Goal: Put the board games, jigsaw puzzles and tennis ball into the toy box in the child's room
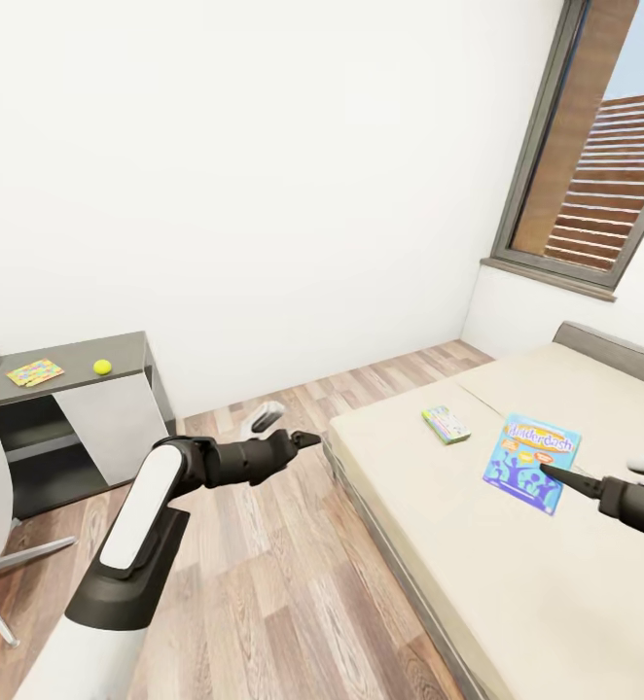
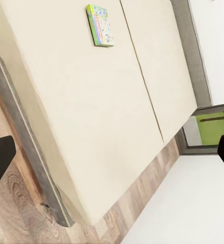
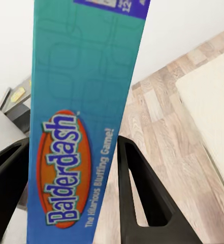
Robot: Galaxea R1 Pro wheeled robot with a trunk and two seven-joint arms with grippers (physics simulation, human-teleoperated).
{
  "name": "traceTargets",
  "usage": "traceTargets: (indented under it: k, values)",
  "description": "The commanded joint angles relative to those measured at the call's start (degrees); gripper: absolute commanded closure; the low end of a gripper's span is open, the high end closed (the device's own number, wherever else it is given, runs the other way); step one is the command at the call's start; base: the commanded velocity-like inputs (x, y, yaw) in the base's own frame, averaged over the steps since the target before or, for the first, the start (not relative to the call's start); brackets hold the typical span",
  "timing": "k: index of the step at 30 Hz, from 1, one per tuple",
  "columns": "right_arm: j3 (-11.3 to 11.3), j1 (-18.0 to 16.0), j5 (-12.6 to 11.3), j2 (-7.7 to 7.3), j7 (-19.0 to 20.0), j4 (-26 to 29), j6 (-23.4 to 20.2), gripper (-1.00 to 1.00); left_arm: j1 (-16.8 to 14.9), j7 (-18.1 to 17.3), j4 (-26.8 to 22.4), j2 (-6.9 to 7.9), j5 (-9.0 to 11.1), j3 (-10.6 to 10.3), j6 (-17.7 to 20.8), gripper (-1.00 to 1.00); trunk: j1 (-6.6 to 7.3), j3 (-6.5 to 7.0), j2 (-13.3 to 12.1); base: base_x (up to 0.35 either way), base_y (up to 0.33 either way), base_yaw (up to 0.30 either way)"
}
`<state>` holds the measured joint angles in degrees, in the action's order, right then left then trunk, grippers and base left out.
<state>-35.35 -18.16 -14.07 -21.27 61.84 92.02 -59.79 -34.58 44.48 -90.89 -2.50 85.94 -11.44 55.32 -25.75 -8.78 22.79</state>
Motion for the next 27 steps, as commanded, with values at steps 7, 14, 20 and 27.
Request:
traceTargets:
  k: [7, 14, 20, 27]
  values:
    - [0.23, -0.63, 0.00, -0.04, -1.48, 0.08, -0.21, 1.00, -0.25, 1.53, -0.44, -0.43, 1.03, -0.22, 0.39, -1.00, -0.04, -0.12, 0.13, 0.000, 0.000, 0.000]
    - [0.27, -0.78, -0.09, -0.10, -1.66, 0.29, -0.21, 1.00, -0.23, 1.67, -0.62, -0.50, 1.49, -0.22, 0.52, -1.00, -0.04, -0.12, 0.13, 0.000, 0.000, 0.000]
    - [0.12, -0.84, -0.14, -0.31, -1.65, 0.36, -0.21, 1.00, -0.15, 1.80, -0.50, -0.17, 1.68, -0.02, 0.68, -1.00, -0.04, -0.12, 0.13, 0.000, 0.000, 0.000]
    - [0.14, -1.06, -0.16, -0.93, -1.64, 0.42, -0.21, 1.00, 0.19, 2.06, -0.37, 0.16, 1.55, 0.43, 0.62, -1.00, -0.04, -0.12, 0.13, 0.128, 0.000, 0.000]
